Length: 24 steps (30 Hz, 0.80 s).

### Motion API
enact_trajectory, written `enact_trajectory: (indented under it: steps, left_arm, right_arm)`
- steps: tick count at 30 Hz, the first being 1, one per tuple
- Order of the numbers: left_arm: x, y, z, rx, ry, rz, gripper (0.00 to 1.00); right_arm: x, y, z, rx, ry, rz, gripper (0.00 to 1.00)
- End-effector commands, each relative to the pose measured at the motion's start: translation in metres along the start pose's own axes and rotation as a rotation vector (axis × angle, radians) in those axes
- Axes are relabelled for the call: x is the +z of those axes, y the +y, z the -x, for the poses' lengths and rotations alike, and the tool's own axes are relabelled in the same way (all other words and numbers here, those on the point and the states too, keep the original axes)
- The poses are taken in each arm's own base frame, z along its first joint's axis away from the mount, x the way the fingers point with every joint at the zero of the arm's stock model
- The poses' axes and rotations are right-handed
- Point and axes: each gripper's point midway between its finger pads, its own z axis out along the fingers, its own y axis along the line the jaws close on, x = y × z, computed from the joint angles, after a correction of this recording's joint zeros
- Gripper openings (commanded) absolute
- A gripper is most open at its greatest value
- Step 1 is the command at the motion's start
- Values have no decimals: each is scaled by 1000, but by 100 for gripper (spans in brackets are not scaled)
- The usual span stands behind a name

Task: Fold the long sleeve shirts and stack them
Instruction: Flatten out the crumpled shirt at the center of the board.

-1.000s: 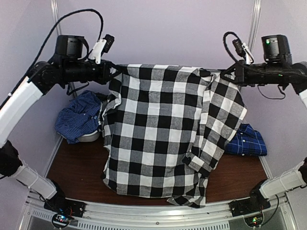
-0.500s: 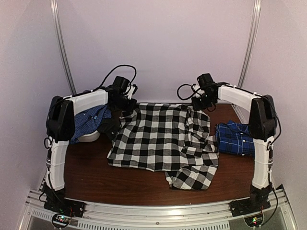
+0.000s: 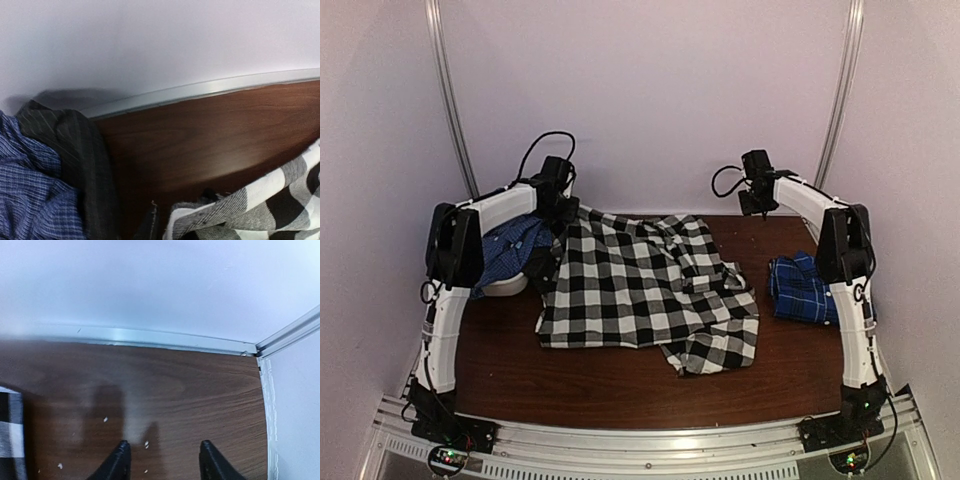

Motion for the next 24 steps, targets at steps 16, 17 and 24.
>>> enact_trajectory:
  steps: [16,17,24]
  left_arm:
    - [-12,3,37,-8,-100,-112,94]
    - [-22,-1,40,-24,-116,-148,95]
    - [-78,-24,53,-116,-174,-347,97]
  right_arm:
    - [-85,99,-87,116,83,588,65]
    - [-86,106,-94,104,97,597,64]
    - [-68,122,-129,43,176,517,54]
